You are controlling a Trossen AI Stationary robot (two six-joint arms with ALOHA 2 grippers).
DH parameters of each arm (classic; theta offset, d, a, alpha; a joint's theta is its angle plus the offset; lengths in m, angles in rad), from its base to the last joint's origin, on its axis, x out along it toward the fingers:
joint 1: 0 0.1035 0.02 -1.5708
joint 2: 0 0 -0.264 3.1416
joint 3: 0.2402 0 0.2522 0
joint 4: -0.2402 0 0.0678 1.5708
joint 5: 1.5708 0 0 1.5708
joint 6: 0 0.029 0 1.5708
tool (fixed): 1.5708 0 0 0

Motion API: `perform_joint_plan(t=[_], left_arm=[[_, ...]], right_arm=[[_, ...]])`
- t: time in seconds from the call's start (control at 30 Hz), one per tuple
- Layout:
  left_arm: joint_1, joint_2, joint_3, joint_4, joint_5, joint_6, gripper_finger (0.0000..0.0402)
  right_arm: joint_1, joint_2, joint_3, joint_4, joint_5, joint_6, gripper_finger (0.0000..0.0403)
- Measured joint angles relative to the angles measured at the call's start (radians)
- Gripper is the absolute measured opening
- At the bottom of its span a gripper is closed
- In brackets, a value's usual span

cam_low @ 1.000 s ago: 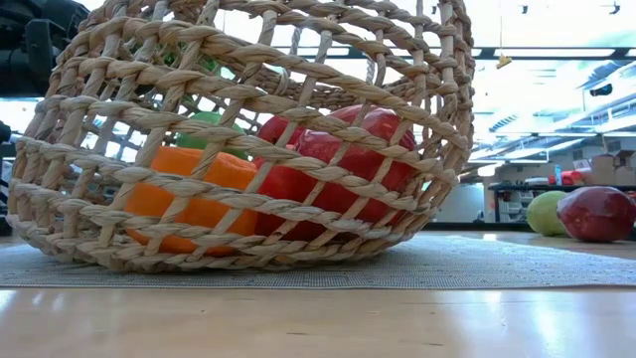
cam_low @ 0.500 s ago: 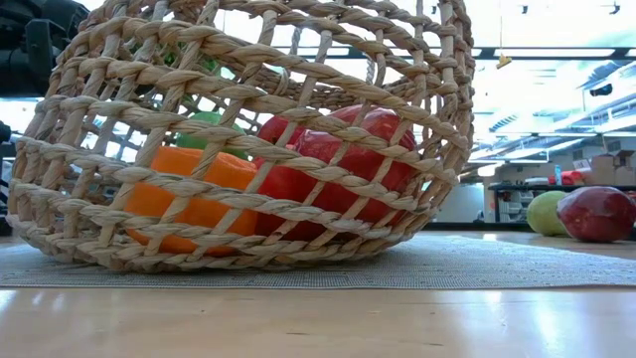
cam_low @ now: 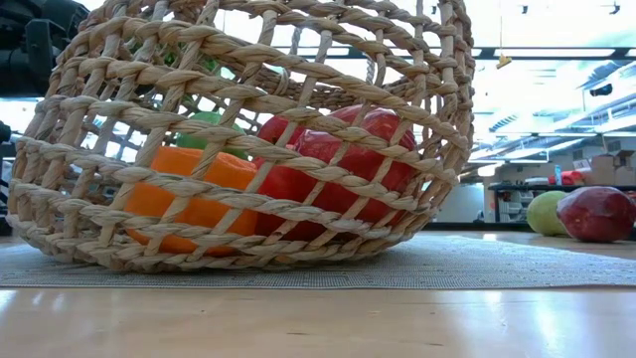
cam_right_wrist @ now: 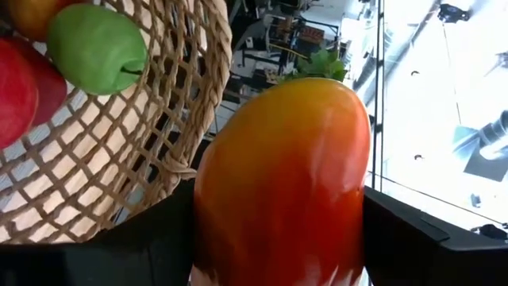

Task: Build produce basket
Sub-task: Put the mango into the brown basket

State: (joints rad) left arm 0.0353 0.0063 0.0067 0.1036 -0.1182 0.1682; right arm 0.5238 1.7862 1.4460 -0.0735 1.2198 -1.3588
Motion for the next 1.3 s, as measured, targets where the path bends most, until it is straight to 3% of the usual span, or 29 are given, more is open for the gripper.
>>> perform_joint_plan(t=[0.23,0.43,0.73,1.1,1.3], left_arm=[[0.0,0.0,0.0,0.0,0.0,0.0,0.016],[0.0,0.0,0.0,0.0,0.0,0.0,0.016],[0.0,0.0,0.0,0.0,0.0,0.0,0.016],[0.0,0.0,0.0,0.0,0.0,0.0,0.016],[0.0,0.0,0.0,0.0,0.0,0.0,0.016]], right_arm=[[-0.008,-0.004,0.0,0.026,-0.017,0.03,0.0297],[-0.03,-0.004,0.0,0.027,-0.106,0.168,0.0298],[-0.11,-0.004,0.0,0.014,-0.342,0.754,0.0298],[-0.271,-0.004,0.0,-0.056,-0.924,1.309,0.0298],[-0.351,-0.004,0.0,-0.176,-1.11,1.514,0.0298]])
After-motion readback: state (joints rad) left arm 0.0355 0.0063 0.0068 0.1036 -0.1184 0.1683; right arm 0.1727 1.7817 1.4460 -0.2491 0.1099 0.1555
